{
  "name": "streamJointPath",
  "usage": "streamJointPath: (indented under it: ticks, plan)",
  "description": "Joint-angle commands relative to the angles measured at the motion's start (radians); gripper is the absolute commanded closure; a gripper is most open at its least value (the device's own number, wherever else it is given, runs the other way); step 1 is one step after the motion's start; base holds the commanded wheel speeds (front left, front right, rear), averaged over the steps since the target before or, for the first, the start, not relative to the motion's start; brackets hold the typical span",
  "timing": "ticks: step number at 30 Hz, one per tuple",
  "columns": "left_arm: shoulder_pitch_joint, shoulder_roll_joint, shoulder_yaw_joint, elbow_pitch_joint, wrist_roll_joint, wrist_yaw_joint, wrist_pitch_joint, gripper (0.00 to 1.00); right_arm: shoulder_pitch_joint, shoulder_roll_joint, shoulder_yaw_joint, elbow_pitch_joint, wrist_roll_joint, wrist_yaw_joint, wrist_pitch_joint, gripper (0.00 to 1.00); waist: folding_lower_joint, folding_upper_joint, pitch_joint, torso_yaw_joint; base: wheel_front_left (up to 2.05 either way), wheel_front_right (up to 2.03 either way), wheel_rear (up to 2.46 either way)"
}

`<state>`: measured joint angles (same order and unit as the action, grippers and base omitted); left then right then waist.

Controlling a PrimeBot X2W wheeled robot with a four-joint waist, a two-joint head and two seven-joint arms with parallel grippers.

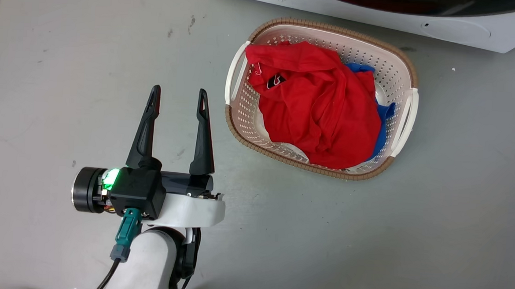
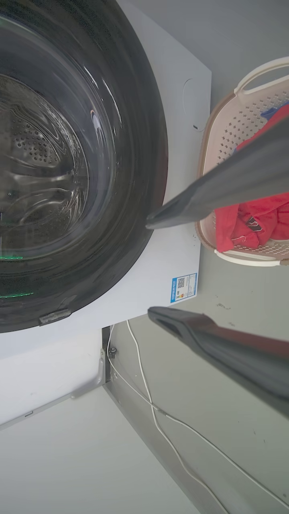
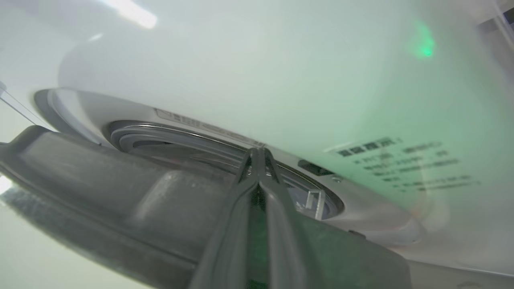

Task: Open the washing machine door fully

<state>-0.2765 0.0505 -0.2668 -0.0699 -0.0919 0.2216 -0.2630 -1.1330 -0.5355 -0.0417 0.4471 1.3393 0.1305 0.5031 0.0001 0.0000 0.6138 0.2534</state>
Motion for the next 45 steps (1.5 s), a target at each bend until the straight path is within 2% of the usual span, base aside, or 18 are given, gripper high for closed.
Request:
streamJointPath:
  ticks: [1, 11, 20, 30, 38, 45]
  plan:
    - [-0.012, 0.0, 0.0, 0.003, -0.001, 0.006, -0.003, 0.0, 0.029, 0.017, 0.02, -0.014, 0.004, 0.0, 0.015, 1.0, -0.0001, 0.0, -0.003, -0.001, 0.0, 0.0, 0.0]
    - [0.001, 0.0, 0.014, 0.009, 0.01, -0.002, -0.003, 0.0, 0.18, 0.029, 0.052, -0.131, 0.038, 0.002, 0.036, 1.0, -0.0001, 0.0, -0.036, -0.024, 0.0, 0.0, 0.0]
    - [0.023, 0.0, 0.025, 0.015, 0.017, -0.009, -0.003, 0.0, 0.386, 0.032, 0.053, -0.308, 0.105, 0.002, 0.033, 1.0, -0.0001, 0.0, -0.075, -0.041, 0.0, 0.0, 0.0]
    - [0.043, 0.0, 0.04, 0.024, 0.021, -0.018, -0.003, 0.0, 0.582, 0.052, 0.083, -0.488, 0.13, 0.001, -0.008, 1.0, -0.0001, 0.0, -0.112, -0.057, 0.0, 0.0, 0.0]
    - [0.063, 0.0, 0.047, 0.032, 0.028, -0.026, -0.003, 0.0, 0.702, 0.078, 0.16, -0.575, 0.134, 0.002, -0.027, 1.0, -0.0001, 0.0, -0.155, -0.059, 0.0, 0.0, 0.0]
    - [0.087, 0.0, 0.052, 0.035, 0.029, -0.029, -0.003, 0.0, 0.79, 0.104, 0.269, -0.634, 0.12, 0.001, -0.043, 1.0, -0.0001, 0.0, -0.191, -0.059, 0.0, 0.0, 0.0]
